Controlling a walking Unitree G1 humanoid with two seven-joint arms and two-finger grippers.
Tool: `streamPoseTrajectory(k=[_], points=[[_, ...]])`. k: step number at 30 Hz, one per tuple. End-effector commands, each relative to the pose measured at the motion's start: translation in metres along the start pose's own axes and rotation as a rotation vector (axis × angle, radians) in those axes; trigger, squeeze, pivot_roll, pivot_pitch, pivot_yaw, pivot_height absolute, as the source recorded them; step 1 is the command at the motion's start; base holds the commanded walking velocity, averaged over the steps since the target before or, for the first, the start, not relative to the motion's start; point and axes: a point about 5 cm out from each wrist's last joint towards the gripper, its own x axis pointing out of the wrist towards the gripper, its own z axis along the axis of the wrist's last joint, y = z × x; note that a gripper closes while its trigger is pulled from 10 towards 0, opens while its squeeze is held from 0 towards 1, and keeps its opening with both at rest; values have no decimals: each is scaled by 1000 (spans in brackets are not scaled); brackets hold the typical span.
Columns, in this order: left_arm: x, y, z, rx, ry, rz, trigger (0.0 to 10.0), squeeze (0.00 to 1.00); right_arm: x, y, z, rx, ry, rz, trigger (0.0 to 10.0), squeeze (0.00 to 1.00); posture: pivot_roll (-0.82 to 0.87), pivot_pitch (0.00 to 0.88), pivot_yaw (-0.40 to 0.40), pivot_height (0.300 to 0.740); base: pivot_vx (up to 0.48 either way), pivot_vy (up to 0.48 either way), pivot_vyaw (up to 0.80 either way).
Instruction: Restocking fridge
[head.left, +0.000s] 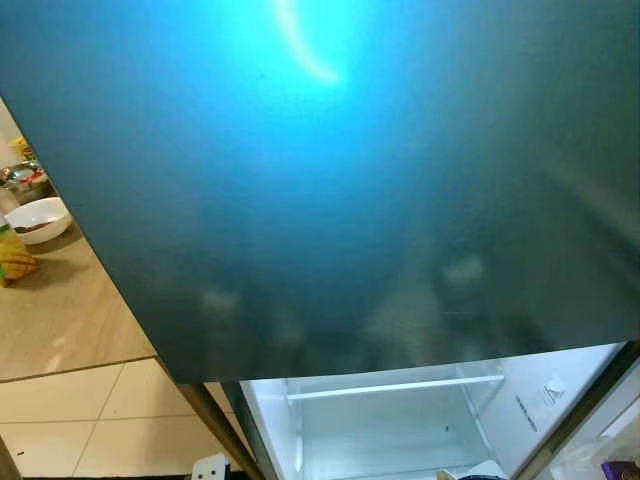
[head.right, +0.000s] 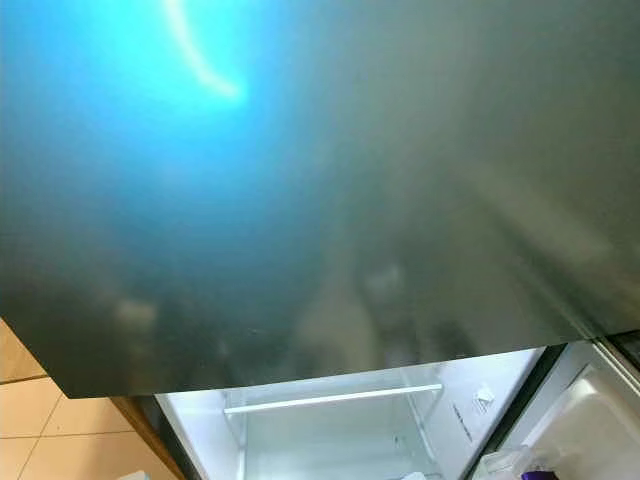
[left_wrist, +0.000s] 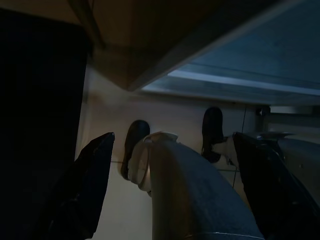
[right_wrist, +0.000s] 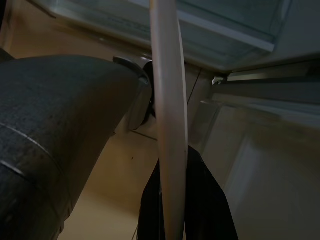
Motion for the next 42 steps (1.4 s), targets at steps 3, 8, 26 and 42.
streamPoseTrajectory(k=[3,8,26,42], points=[[-1,3,-1,-6,6,13,10000,0,0,0,1,13,-3,-4,10000,0,-96,0,20,740,-445,0,0],[-1,2,-1,-6,3,9,10000,0,0,0,2,15,-5,-4,10000,0,-99,0,18,740,-439,0,0],[-1,4,6,-14,-34,22,10000,0,1,-1,7,17,-26,-2,10000,0,-99,0,18,740,-48,0,0],[11,-19,49,207,-150,-117,10000,0,-5,-34,82,100,-289,-63,10000,0,-95,0,17,740,0,0,0]])
